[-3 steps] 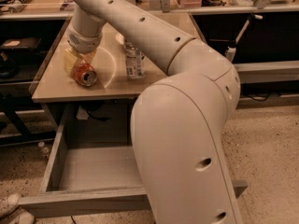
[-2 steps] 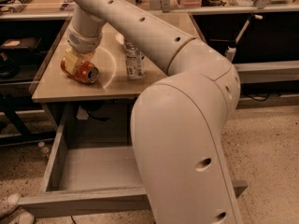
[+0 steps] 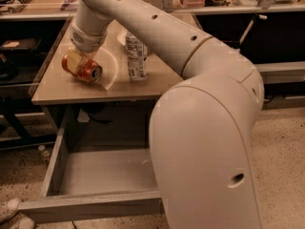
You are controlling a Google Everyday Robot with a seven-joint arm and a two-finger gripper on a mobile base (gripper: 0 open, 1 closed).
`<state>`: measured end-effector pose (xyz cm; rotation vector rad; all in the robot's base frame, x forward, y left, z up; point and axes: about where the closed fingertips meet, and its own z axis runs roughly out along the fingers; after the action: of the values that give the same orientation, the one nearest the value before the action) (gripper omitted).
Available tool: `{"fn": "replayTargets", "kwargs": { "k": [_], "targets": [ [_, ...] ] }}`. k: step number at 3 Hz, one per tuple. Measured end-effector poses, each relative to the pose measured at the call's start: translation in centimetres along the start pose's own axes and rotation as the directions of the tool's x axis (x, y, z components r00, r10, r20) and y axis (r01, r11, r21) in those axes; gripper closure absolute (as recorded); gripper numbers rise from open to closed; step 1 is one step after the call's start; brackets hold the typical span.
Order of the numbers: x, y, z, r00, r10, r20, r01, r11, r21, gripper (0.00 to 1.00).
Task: Place coke can into top drawer
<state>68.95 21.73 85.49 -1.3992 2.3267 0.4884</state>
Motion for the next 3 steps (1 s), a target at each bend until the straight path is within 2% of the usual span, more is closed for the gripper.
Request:
{"fn": "replayTargets", "kwargs": {
  "k": [1,2,3],
  "targets": [
    [1.3,1.8,-1.8,1.0,-0.008,0.015,0.008,0.9999,-0.008,1.0],
    [4.6,4.8,-2.3,1.0,0.022,-0.002,-0.022,0.9989,-0.04,1.0],
    [4.6,4.9,-2.3,1.0,0.022,-0.002,-0.022,0.9989,-0.04,1.0]
  ]
}}
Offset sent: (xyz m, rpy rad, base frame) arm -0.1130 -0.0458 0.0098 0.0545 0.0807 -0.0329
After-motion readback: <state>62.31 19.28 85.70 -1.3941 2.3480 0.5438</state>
